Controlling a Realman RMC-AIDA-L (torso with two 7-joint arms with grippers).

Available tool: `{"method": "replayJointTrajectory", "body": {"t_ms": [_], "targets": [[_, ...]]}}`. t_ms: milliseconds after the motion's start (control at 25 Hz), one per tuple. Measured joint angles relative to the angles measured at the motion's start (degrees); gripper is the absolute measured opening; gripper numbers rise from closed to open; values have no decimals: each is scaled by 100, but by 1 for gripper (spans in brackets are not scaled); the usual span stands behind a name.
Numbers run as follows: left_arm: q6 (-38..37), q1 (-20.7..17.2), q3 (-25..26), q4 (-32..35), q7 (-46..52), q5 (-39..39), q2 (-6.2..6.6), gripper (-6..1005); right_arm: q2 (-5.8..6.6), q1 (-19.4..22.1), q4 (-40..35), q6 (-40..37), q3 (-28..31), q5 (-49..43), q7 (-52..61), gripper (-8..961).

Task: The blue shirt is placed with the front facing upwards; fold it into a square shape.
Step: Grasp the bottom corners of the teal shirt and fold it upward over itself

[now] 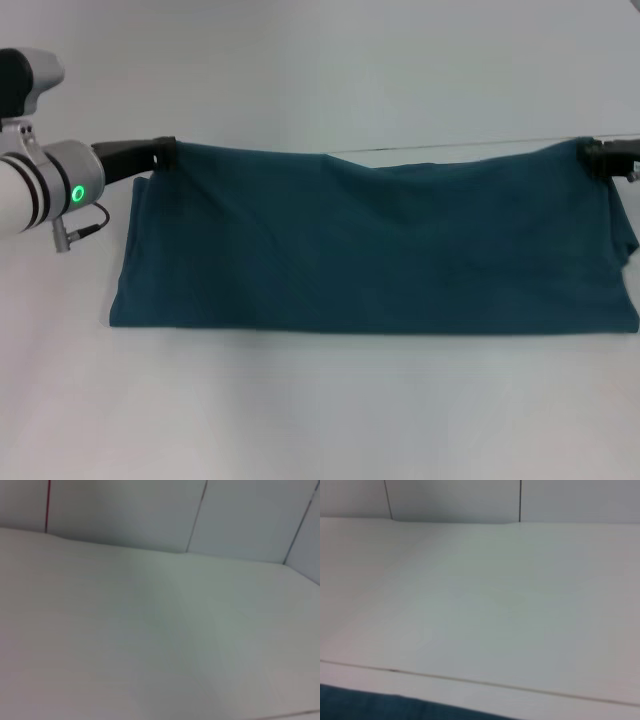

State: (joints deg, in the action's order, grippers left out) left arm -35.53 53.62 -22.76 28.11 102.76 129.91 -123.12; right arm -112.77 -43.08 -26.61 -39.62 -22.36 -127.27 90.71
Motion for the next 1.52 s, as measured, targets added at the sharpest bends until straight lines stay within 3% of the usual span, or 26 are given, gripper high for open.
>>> {"method": "replayJointTrajectory", "body": {"t_ms": [320, 680, 1040, 1280, 1520], "targets": [[234, 171, -5, 54, -10, -50, -15, 49, 18, -198, 5, 173, -58, 61, 2, 31], [315, 118, -128, -4, -11, -74, -24, 54, 9, -215, 76, 292, -124, 73, 2, 32], [319, 80, -133, -25, -17, -105, -65, 59, -71, -266, 124, 563, -156, 78, -132, 31], [341, 14, -292, -25, -95, -567, -75, 62, -147, -242, 84, 883, -187, 455, -576, 32], [403, -225, -301, 30, -143, -1323, -78, 285, -178, -135, -61, 1121, -190, 1141, -1051, 249]]}}
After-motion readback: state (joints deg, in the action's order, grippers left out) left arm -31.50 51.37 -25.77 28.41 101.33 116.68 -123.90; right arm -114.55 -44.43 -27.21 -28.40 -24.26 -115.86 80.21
